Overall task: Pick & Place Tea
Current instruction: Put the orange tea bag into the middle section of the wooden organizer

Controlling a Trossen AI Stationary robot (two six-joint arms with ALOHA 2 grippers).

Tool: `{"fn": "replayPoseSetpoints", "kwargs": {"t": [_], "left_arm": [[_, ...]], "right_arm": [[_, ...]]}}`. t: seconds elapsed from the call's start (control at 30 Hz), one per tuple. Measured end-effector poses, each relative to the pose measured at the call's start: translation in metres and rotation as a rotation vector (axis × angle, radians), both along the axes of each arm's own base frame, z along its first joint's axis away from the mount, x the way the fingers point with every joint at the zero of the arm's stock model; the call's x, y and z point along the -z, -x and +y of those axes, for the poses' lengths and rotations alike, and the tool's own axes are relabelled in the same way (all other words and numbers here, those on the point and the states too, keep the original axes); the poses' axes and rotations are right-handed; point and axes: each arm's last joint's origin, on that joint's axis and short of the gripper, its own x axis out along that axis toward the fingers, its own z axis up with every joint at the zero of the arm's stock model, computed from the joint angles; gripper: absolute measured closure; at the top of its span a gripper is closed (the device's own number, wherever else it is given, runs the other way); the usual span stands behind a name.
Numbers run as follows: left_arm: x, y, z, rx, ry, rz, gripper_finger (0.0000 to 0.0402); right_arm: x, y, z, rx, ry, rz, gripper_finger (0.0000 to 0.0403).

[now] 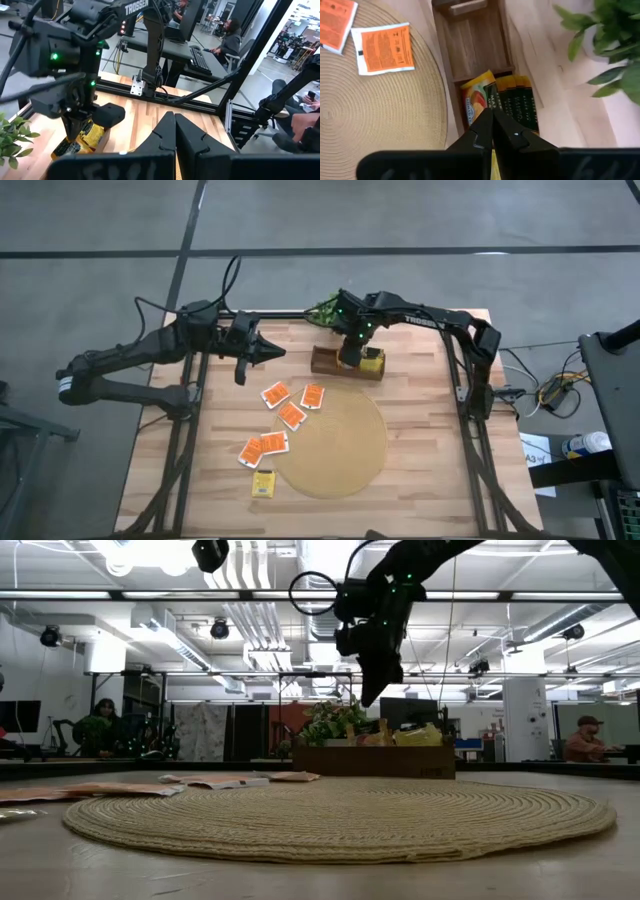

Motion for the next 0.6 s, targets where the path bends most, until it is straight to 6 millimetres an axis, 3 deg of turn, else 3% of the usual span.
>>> {"fn": "replayPoseSetpoints", "kwargs": {"t": [0.27, 0.6], "left_arm": [[0.000, 0.000, 0.000, -0.002, 0.014, 0.001, 0.0401], [0.000, 0.000, 0.000, -0.002, 0.018, 0.002, 0.0401]], "right_arm": [[0.015, -0.004, -0.005, -0.005, -0.016, 0.036, 0.0394], [0.018, 0.003, -0.002, -0.007, -0.044, 0.096, 0.0394]]}}
